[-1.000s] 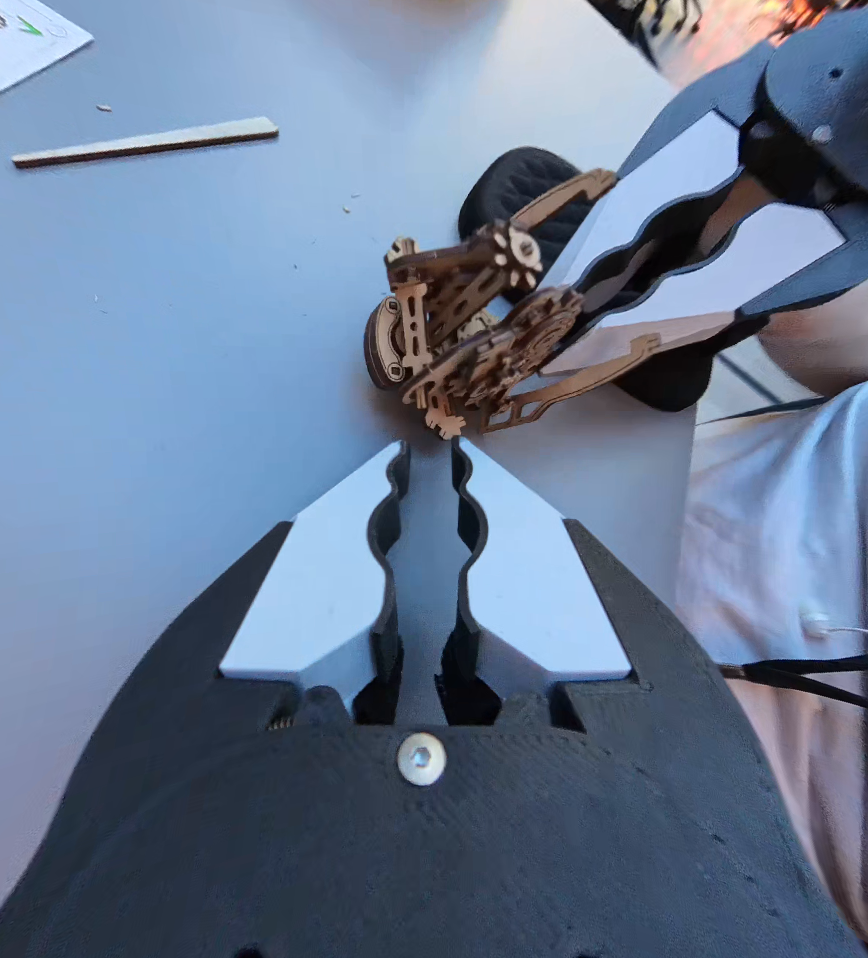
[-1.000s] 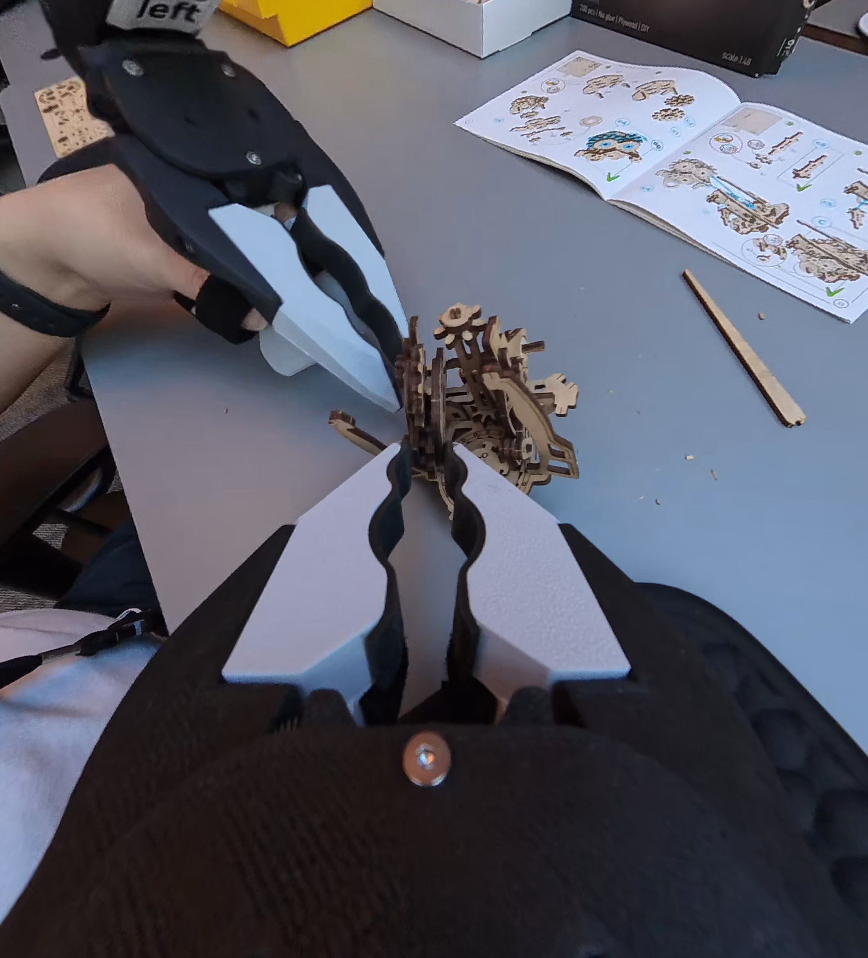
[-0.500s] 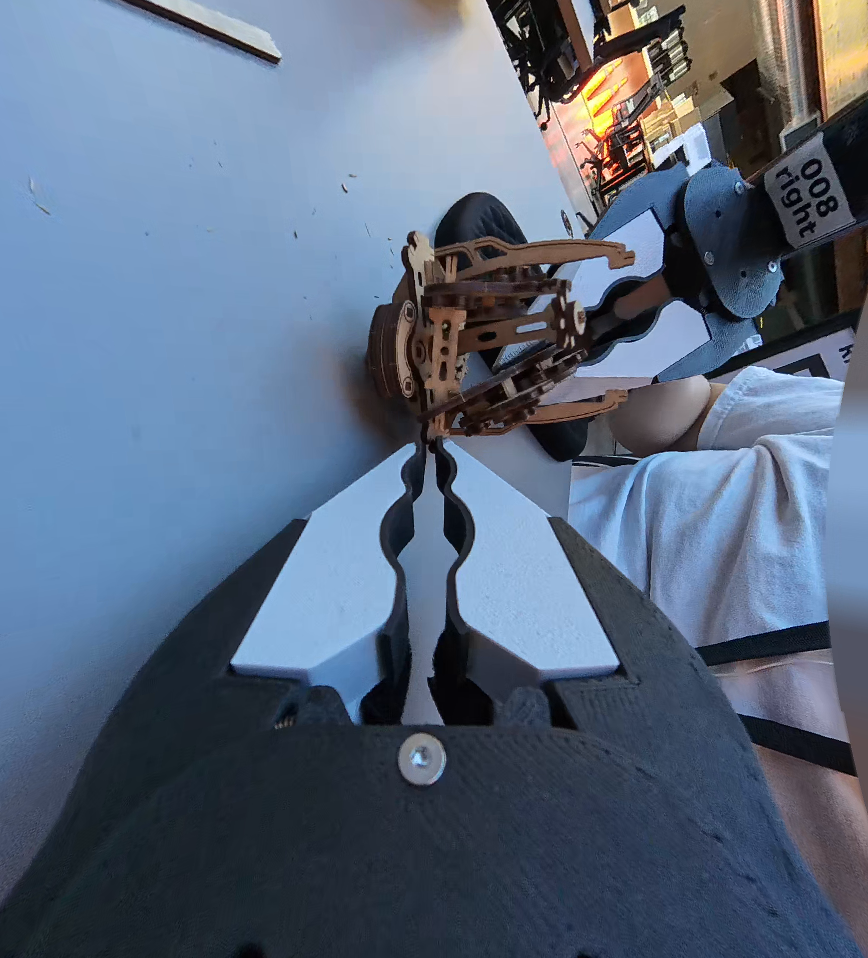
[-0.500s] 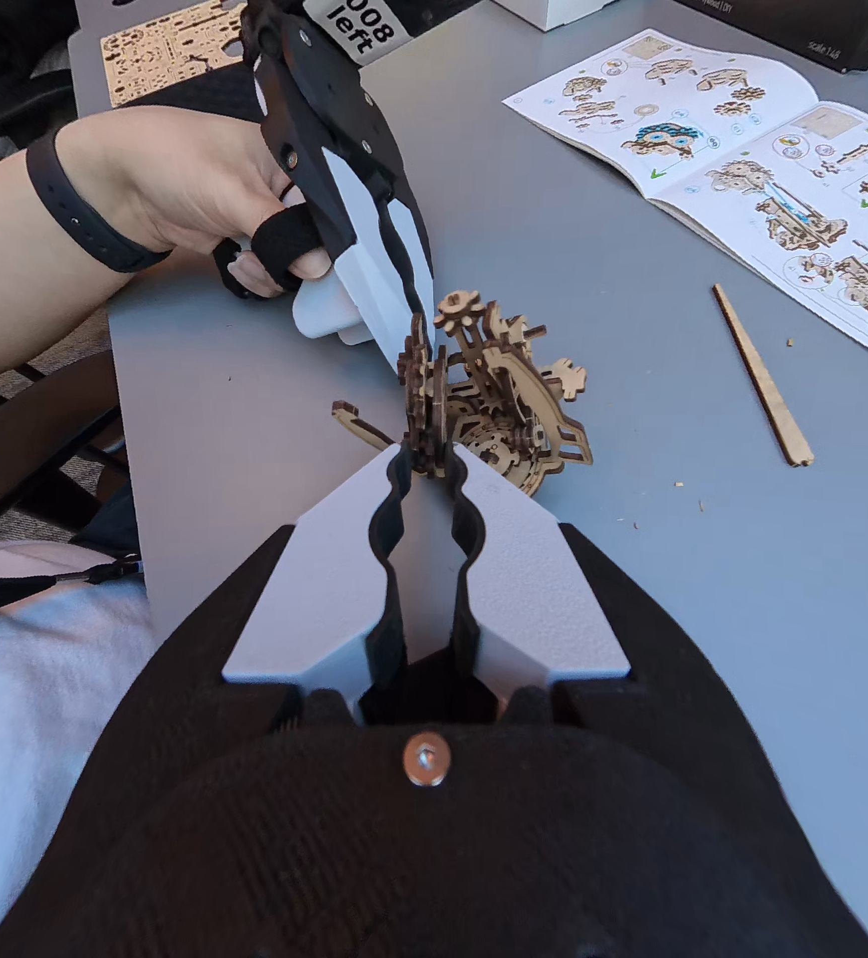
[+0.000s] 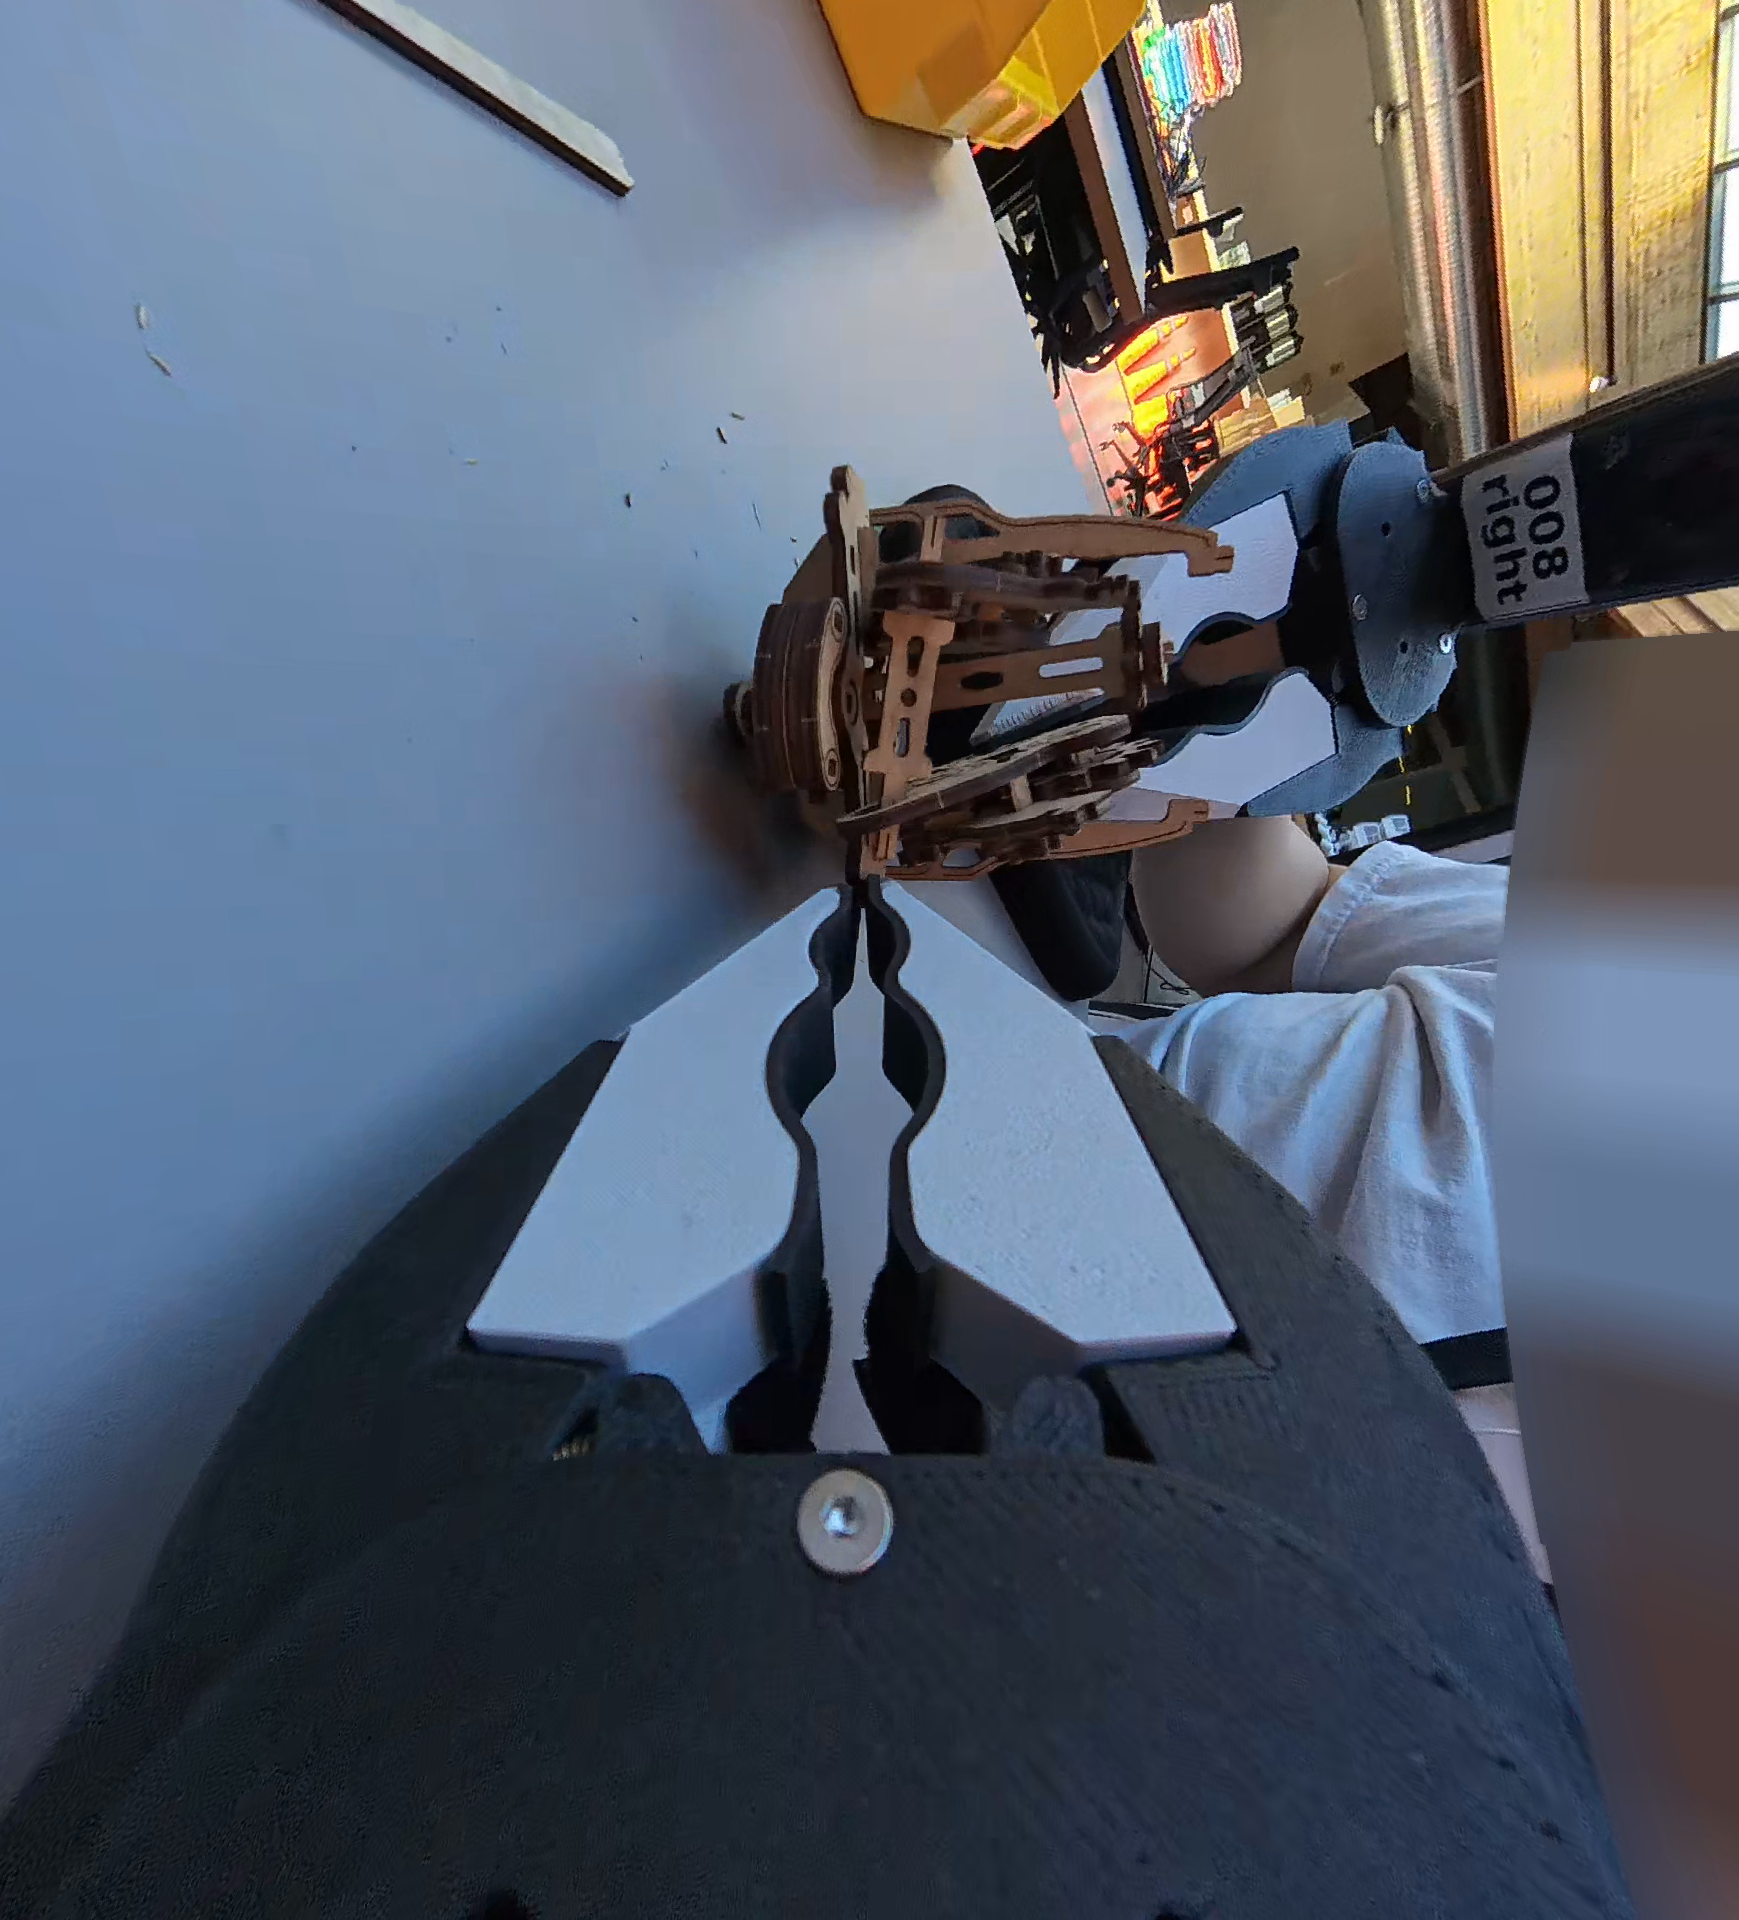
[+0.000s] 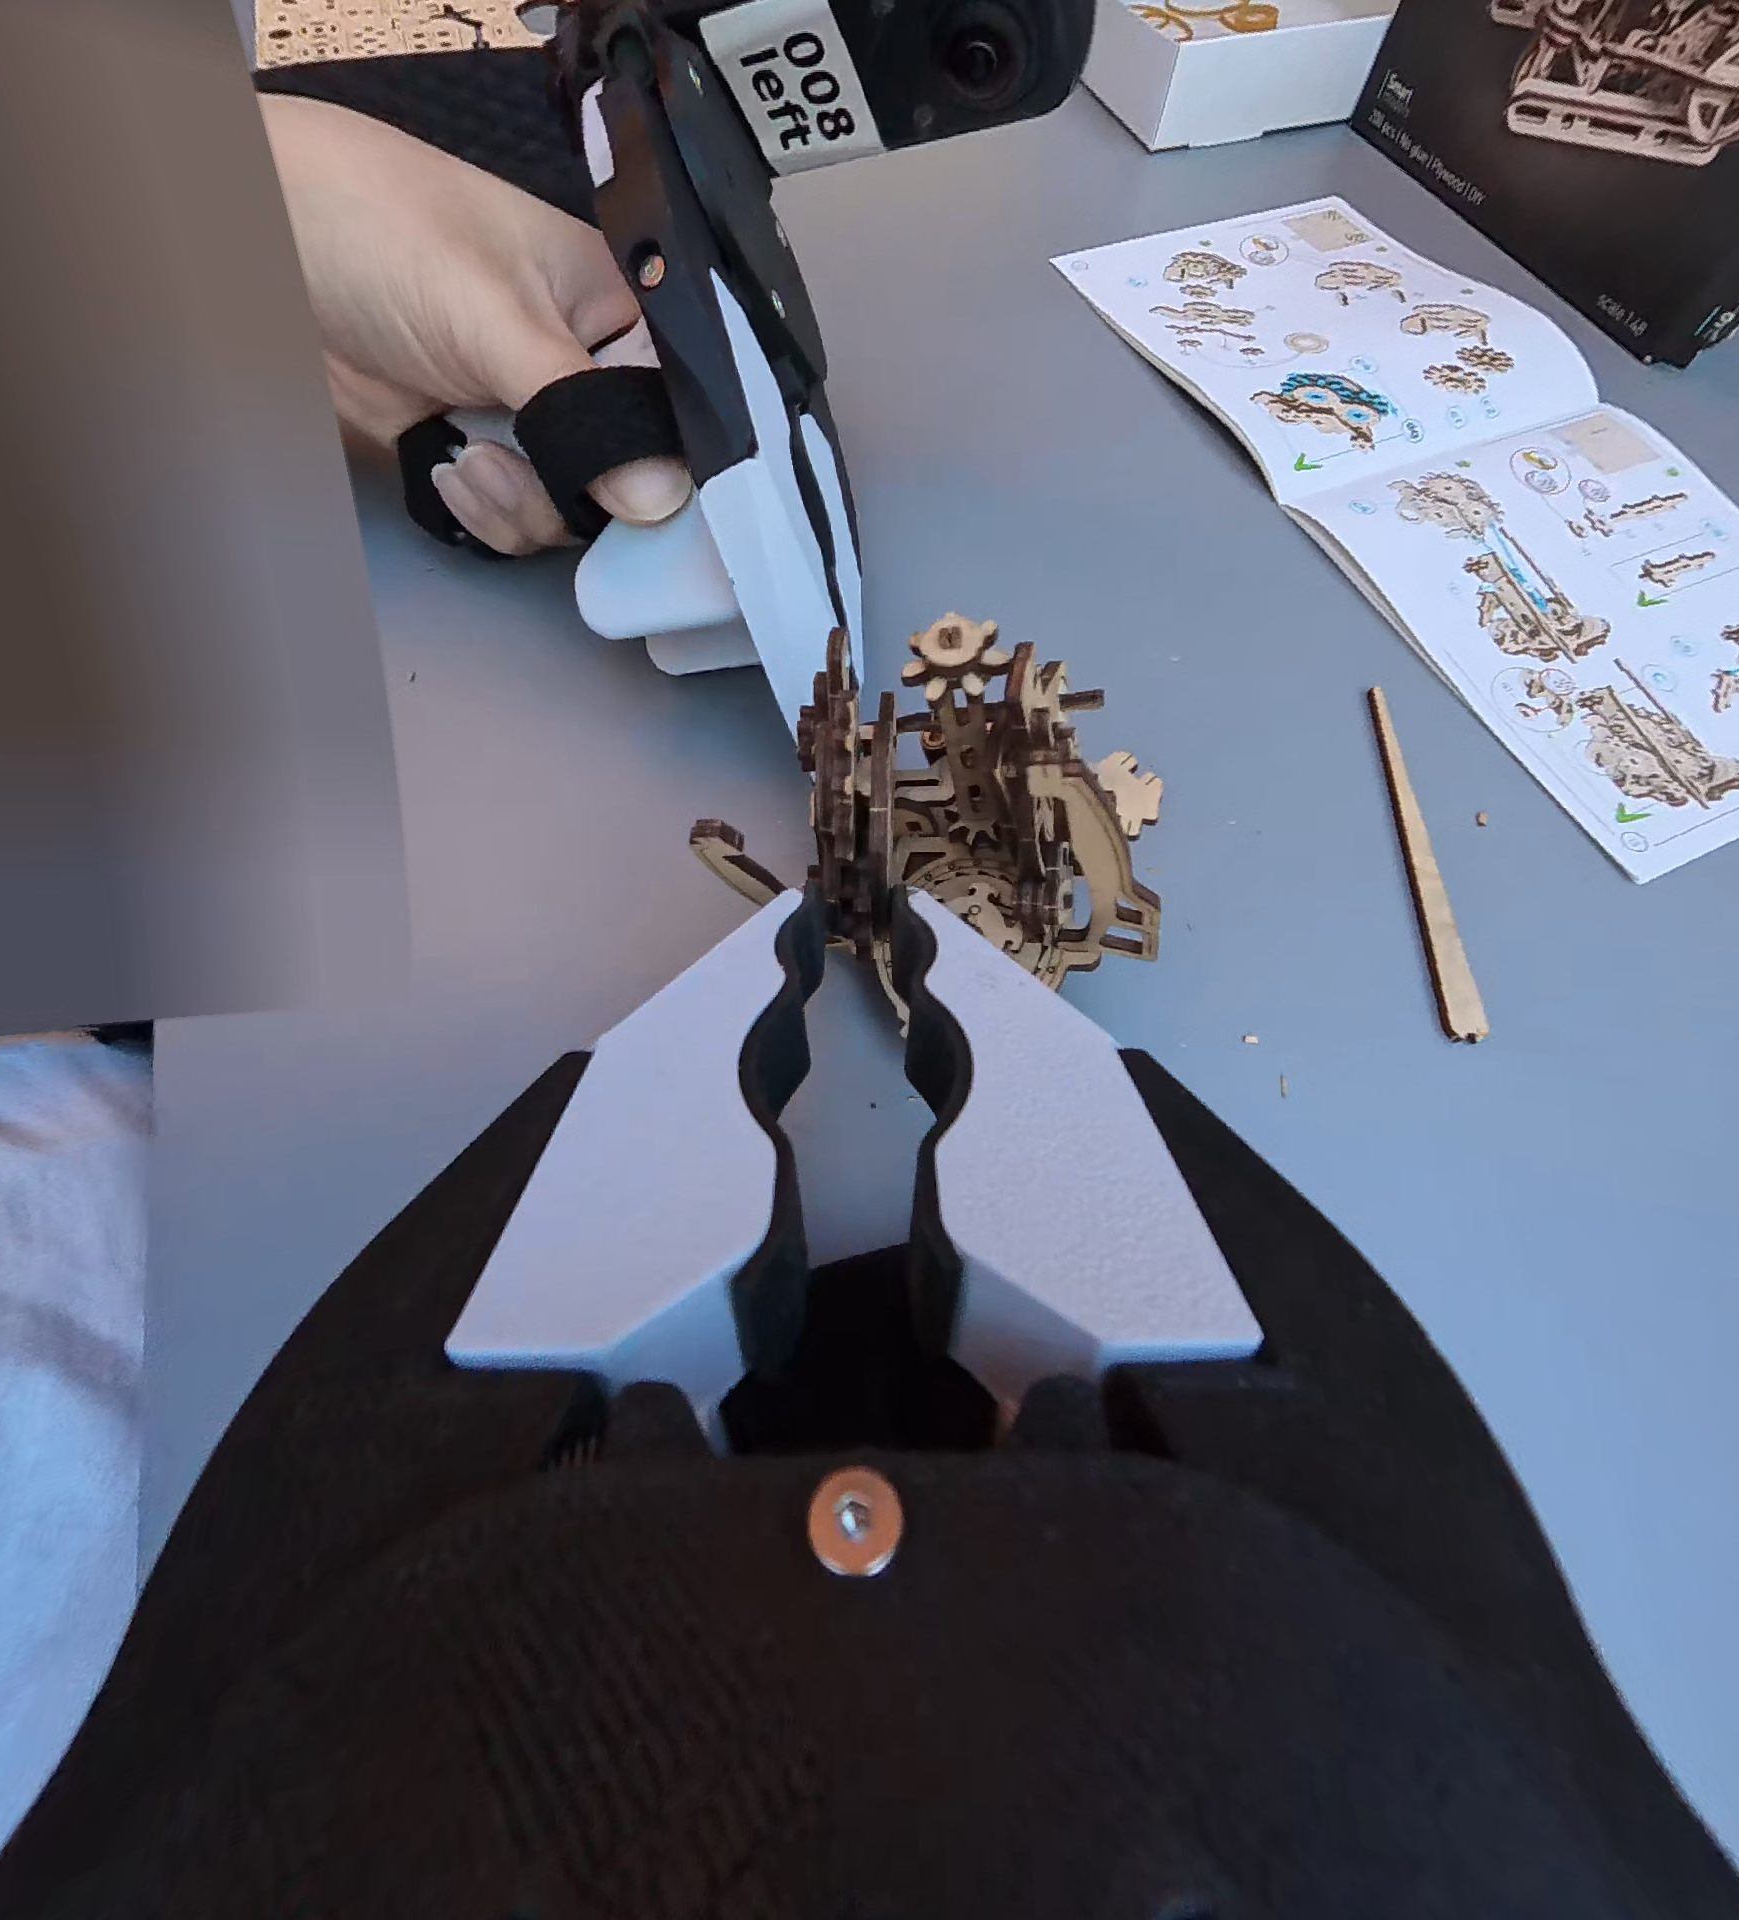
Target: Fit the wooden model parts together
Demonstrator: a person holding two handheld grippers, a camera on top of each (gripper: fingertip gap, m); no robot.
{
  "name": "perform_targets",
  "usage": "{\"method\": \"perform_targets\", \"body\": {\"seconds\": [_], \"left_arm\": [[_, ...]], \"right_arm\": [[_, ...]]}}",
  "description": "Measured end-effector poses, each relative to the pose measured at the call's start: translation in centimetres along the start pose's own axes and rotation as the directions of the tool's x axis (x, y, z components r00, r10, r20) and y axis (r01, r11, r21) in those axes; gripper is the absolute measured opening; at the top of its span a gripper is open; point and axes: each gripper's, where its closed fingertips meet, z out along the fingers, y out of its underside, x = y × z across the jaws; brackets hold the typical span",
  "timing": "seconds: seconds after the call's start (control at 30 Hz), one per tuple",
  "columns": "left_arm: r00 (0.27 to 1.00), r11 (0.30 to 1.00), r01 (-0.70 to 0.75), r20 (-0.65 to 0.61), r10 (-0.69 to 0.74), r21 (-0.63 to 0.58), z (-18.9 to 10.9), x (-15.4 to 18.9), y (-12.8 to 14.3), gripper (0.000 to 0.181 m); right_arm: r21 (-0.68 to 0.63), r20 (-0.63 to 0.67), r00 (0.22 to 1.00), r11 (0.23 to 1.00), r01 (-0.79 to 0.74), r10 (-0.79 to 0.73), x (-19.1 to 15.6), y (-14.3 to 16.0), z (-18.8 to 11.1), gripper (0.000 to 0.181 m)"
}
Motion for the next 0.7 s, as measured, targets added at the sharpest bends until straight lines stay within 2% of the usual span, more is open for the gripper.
{"method": "perform_targets", "body": {"seconds": [0.23, 0.33, 0.43, 0.5, 0.6, 0.7], "left_arm": [[0.998, 0.998, 0.054, -0.043, -0.054, 0.006, 0.4, 0.6, 0.3, 0.0], [0.968, 0.992, 0.127, -0.217, -0.124, 0.0, 0.9, 3.1, 0.6, 0.0], [0.954, 0.987, 0.147, -0.252, -0.16, -0.069, 1.5, 3.7, 1.7, 0.0], [0.969, 0.993, 0.107, -0.219, -0.114, -0.044, 1.2, 3.5, 1.7, 0.0], [0.997, 1.0, 0.008, -0.083, -0.008, 0.004, 0.2, 2.1, 1.6, 0.0], [0.992, 0.995, -0.101, 0.077, 0.1, 0.006, -1.0, 0.4, 1.7, 0.0]], "right_arm": [[0.01, 0.087, 0.996, 0.999, -0.038, 0.037, 0.1, 0.0, -0.4, 0.011], [-0.003, 0.082, 0.996, 1.0, -0.021, 0.021, 0.1, 0.3, -0.4, 0.011], [-0.005, 0.122, 0.992, 1.0, -0.011, 0.011, -0.4, 0.3, -0.3, 0.011], [-0.004, 0.126, 0.992, 1.0, -0.014, 0.015, -0.3, 0.2, -0.3, 0.011], [0.002, 0.117, 0.993, 1.0, 0.007, -0.007, -0.3, 0.2, -0.3, 0.011], [0.006, 0.103, 0.994, 0.999, 0.04, -0.041, -0.4, 0.1, -0.2, 0.011]]}}
